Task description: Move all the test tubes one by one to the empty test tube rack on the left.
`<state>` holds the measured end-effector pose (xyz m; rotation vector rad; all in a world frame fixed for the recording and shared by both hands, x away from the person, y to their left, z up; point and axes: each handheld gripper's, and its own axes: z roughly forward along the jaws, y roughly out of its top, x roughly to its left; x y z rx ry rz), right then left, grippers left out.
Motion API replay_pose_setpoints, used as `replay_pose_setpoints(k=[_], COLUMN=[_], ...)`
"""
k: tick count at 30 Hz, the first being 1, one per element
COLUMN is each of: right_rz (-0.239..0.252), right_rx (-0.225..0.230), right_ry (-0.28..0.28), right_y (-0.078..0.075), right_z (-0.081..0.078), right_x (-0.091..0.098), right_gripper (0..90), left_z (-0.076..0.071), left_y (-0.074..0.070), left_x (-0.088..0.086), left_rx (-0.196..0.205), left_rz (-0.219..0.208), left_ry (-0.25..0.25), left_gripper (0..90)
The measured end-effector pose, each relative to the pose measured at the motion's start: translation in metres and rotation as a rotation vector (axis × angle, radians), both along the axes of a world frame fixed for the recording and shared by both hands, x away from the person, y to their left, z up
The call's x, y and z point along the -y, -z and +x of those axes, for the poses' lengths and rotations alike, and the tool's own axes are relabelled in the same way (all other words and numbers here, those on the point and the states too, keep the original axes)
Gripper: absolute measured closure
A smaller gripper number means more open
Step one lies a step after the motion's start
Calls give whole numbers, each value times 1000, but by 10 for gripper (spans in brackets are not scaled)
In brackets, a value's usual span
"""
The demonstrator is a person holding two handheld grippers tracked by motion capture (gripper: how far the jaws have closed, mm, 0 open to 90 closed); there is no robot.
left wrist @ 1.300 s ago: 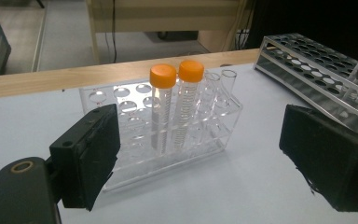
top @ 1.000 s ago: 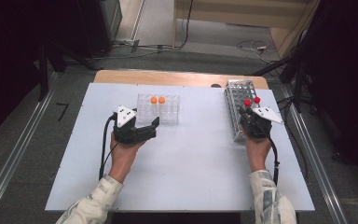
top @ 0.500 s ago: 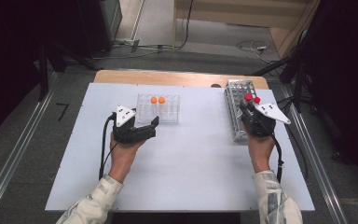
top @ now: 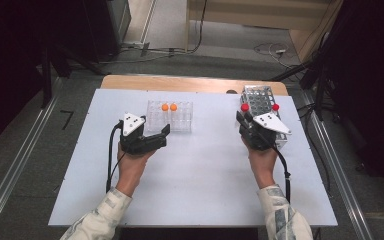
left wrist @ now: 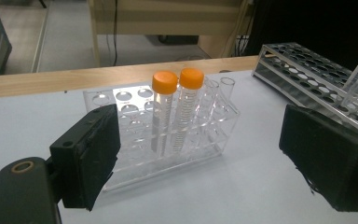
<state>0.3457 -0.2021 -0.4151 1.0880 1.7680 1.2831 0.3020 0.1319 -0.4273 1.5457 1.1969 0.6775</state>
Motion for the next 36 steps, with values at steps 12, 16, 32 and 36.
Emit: replay_pose_setpoints(k=[12,16,32,36], right_rz=[-17,-24,-36,-46], right_rx=[-27,-35,-49,-48], right_ry=[-104,-132,-219,-236], right_y=[14,18,26,28], right_z=[-5,-7,-16,-18], right_x=[-53,-68,-112,-120], right_gripper=[713,714,714,714], left_z=[-3,-4,-6,-6], left_y=[-2,-4,-5,-5], left_x=[-1,-1,1,2], left_rx=[4,6,11,9], left_rz=[-13,-18,-19,-19], left_ry=[5,6,18,19], left_gripper=[128,128,128,129])
